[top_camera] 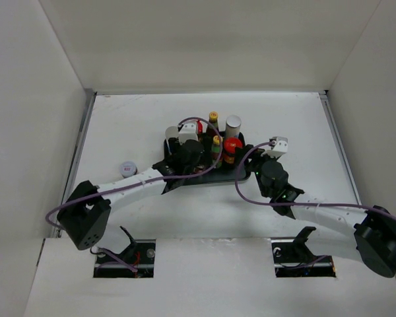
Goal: Organize the condiment bottles
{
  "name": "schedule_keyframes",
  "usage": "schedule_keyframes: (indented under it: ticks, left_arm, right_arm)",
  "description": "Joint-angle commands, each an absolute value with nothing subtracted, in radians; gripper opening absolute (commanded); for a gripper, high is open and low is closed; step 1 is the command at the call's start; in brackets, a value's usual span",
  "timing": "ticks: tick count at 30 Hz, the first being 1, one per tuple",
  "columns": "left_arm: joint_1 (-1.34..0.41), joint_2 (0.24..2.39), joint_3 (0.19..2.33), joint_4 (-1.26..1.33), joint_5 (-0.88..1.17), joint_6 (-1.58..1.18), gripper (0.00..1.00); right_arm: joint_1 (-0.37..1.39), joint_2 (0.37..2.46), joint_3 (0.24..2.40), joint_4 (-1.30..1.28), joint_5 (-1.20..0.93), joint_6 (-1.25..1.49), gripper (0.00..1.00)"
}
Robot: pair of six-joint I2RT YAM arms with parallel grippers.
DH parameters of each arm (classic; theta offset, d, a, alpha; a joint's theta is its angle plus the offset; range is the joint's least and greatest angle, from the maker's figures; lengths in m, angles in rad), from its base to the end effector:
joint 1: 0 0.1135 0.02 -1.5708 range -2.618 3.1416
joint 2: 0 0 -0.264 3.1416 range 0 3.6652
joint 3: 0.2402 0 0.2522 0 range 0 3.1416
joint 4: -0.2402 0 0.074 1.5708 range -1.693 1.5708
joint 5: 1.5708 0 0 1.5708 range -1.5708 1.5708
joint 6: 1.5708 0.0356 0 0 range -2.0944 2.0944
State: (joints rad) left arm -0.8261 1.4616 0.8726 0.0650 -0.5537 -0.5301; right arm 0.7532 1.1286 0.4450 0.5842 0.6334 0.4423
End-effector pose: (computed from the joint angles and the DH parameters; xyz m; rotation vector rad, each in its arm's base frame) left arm 0.2296 -0.2215 0.2376 -0.0294 2.0214 -0.2808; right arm 0.1873 0.1467 0.2337 0.2207 1.6500 0.3807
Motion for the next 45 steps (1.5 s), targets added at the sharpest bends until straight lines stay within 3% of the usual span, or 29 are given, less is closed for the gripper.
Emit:
schedule_keyframes:
  ticks: [1,7,11,15,20,31,37,42,45]
  left_arm:
    - [-0.825,1.347,0.865,0.049,-0.643,-0.526,0.84]
    - [-0.776,1.133,0.747,-0.092,-0.805,-0.603,0.69]
    - [-0.639,0.976,0.706,-0.32,-0.857,-0.702,0.64]
    - [-0.455,0.882,0.669,-0.491,-0.822,-0.746,0.68]
    - [-0.367,0.88,0.586,-0.444,-0.749,-0.736,0.78]
    - [-0.326,1.012,0.52,-0.189,-0.761,-0.678,0.76]
    - [-0.303,1.078,0.5,-0.058,-0.75,-0.649,0.68]
    - [-0.306,1.06,0.496,-0.058,-0.741,-0.637,0.46]
    - [-0.347,0.98,0.521,-0.086,-0.755,-0.612,0.41]
  right_arm:
    - [0.749,1.124,0.46,0.634,0.629,0.456,1.0]
    - [0.748,1.118,0.459,0.634,0.629,0.459,1.0]
    - [0.748,1.123,0.459,0.634,0.629,0.459,1.0]
    - [0.748,1.129,0.462,0.634,0.618,0.459,1.0]
    - [0.748,1.146,0.469,0.634,0.595,0.465,1.0]
    - [0.749,1.17,0.48,0.63,0.566,0.471,1.0]
    - [0.751,1.184,0.486,0.627,0.551,0.476,1.0]
    - [0.749,1.175,0.483,0.627,0.551,0.476,1.0]
    - [0.748,1.17,0.479,0.632,0.552,0.476,1.0]
